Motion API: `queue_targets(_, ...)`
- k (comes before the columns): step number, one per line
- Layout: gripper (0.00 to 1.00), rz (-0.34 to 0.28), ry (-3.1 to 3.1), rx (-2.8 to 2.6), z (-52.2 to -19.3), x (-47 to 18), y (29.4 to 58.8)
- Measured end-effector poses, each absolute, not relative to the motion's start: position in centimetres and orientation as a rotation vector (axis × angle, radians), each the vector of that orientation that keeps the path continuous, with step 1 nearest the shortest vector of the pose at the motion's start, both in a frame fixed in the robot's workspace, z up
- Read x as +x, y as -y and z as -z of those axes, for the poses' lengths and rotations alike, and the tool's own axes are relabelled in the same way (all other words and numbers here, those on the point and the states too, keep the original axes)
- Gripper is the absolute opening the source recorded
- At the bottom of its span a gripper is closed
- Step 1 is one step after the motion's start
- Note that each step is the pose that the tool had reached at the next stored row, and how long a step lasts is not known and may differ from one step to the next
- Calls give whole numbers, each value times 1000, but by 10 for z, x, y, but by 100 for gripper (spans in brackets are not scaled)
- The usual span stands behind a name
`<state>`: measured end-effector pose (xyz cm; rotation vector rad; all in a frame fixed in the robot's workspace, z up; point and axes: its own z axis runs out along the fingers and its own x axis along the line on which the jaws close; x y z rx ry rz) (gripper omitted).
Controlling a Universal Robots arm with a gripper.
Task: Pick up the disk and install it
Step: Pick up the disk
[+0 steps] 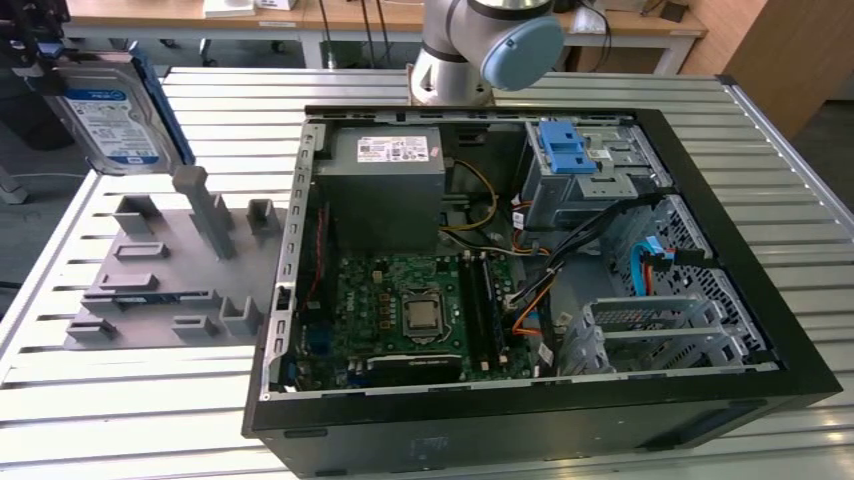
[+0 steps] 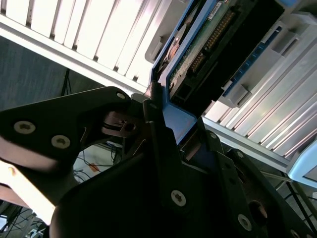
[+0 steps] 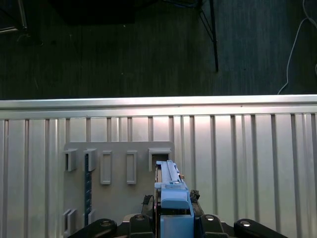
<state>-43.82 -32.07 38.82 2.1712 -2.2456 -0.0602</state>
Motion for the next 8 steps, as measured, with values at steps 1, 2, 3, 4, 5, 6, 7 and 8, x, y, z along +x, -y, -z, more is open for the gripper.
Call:
queue_targets(1,36,60,2246,2171,-389,-438,321)
queue_targets(2,36,60,2246,2171,-390,-438,321)
queue_targets(3,36,60,2246,2171,-390,-438,321)
queue_targets(4,36,60,2246,2171,-391,-438,320)
queue_targets(5,36,60,2246,2171,-391,-438,320)
queue_targets(6,36,60,2246,2171,-392,-438,320)
queue_targets(7,36,60,2246,2171,-393,-438,320)
queue_targets(8,36,60,2246,2171,-393,-438,320)
